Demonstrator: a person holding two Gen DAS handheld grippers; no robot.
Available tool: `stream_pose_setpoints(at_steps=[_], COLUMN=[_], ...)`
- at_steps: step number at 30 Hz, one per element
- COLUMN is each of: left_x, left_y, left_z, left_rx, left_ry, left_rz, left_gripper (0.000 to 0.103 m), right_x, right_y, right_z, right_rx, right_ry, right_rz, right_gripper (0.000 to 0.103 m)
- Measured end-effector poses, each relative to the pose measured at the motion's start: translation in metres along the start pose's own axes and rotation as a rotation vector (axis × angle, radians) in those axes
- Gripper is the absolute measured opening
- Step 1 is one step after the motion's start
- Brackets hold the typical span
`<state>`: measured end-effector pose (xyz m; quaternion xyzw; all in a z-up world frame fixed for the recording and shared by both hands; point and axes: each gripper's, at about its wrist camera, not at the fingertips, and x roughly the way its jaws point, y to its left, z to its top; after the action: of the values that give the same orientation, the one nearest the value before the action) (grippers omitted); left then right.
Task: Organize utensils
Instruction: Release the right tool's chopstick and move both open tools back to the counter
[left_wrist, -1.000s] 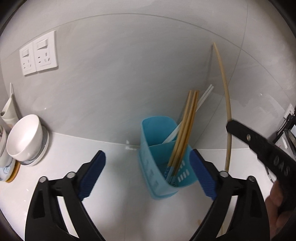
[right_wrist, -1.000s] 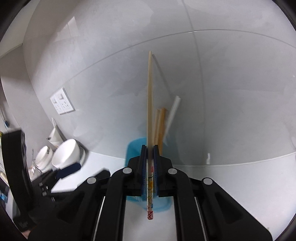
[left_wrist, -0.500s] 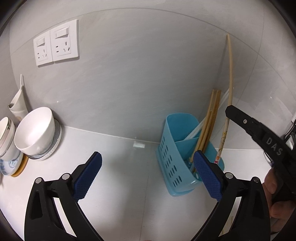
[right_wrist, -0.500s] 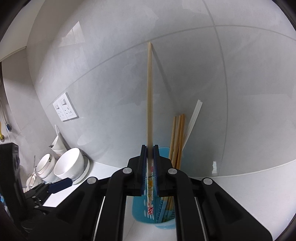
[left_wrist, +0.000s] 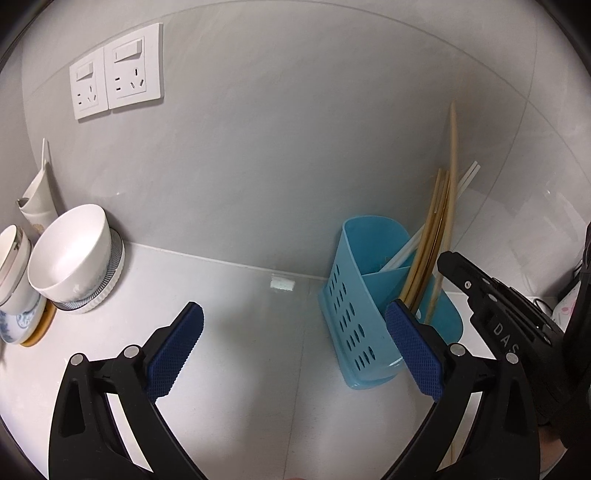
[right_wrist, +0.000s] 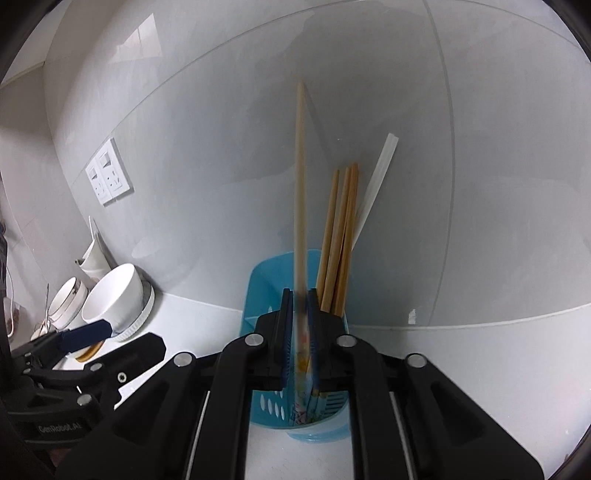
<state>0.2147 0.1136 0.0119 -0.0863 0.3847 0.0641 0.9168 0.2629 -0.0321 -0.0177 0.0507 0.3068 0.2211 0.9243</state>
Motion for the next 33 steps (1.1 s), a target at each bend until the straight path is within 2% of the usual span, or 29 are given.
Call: stream_pose_setpoints(at_steps=[3, 5, 7, 14, 17, 22, 25, 33], left_x=[0.000, -0.001, -0.004, -0.016, -0.020, -0.021, -0.021, -0.028], left_y=[0.002, 0.003, 0.003, -0.007, -0.016, -0.030, -0.037, -0.053], left_z=[-0.001, -0.001, -0.002, -0.014, -0.025, -0.050, -0.069, -0.110], left_rx=[-0.009, -0.009, -0.013, -0.012, 0.001, 0.010, 0.005, 0.026], left_ry=[0.001, 0.004, 0.007, 0.027, 0.047, 0.118, 0.171, 0.250], left_rz=[0.001, -0.005, -0.011, -0.026, -0.029, -0.050, -0.071, -0.077], left_gripper=[0.097, 0.097, 0.097, 0.097, 0.097, 0.097, 0.097, 0.097], right_x=[-0.004, -0.011, -0.019, -0.055, -0.072, -0.095, -0.105, -0.120], right_y=[0.001, 0.000, -0.004, -0.031, -0.048, -0.072, -0.082, -0.100], right_z=[0.001, 0.001, -0.001, -0.026, -0.038, -0.070, -0.091, -0.147], right_rx=[-0.016, -0.027, -0.021, -0.033, -0.015, 0.012, 0.016, 0.042], right_ry=[0.006, 0.014, 0.021, 0.101, 0.130, 0.208, 0.257, 0.421], right_rz=[-0.020, -0.054, -0.082, -0.185, -0.219, -0.284, -0.312, -0.359], right_gripper=[0.012, 0.033, 0.044, 0.076, 0.085, 0.091, 0.091, 0.091])
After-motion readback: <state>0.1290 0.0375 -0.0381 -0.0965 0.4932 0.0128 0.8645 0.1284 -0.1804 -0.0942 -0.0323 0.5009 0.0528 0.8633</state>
